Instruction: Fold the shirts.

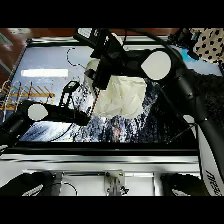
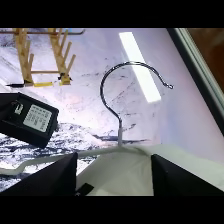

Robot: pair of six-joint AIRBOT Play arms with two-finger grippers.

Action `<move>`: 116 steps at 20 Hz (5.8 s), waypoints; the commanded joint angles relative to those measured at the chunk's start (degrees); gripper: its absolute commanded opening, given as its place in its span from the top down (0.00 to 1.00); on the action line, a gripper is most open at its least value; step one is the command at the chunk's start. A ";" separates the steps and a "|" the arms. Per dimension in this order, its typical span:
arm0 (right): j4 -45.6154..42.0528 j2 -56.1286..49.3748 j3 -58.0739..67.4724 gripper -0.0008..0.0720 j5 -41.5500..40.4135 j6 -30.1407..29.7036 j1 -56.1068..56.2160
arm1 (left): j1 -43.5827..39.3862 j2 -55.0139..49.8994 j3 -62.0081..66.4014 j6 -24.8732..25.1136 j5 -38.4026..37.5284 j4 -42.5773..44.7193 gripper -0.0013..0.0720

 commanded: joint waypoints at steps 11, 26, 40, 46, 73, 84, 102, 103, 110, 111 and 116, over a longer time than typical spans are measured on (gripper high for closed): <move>3.72 -7.39 0.07 0.31 -10.69 -1.70 0.52 | -0.42 -0.02 0.07 0.02 0.00 0.09 0.90; -7.23 -7.19 1.66 0.89 -10.93 8.87 0.46 | -0.68 1.11 2.10 1.07 1.86 0.52 0.32; -25.90 -6.80 2.64 0.89 -16.35 24.72 0.46 | -0.17 16.50 8.07 -18.38 -16.24 32.52 0.15; -36.72 -6.86 2.62 0.89 -16.28 36.15 0.46 | -1.84 25.35 -20.02 -48.74 19.61 18.53 0.14; -36.94 -6.80 2.62 0.89 -16.59 38.62 0.46 | -9.60 -12.28 -12.61 -53.92 70.93 7.15 0.90; -44.63 -9.77 2.62 0.89 -21.05 47.01 0.24 | -8.28 8.48 -12.59 -35.91 45.05 7.76 0.90; -44.37 -13.77 2.62 0.89 -24.85 52.50 0.48 | -8.33 14.64 -12.48 -35.01 34.49 -0.87 0.89; -44.44 -13.77 2.62 0.89 -24.87 52.63 0.48 | -8.33 14.64 -12.09 -34.82 35.04 -1.49 0.89; -54.82 -13.44 2.64 0.89 -23.04 52.63 0.46 | -13.03 14.62 -5.95 -24.35 33.83 -1.46 0.90; -55.06 -13.31 2.64 0.89 -22.18 52.61 0.46 | -13.90 14.62 -5.92 -24.35 32.96 -1.46 0.89; -54.97 -13.29 2.64 0.89 -21.40 53.27 0.48 | -15.08 11.89 -5.95 -24.35 24.81 -1.46 0.89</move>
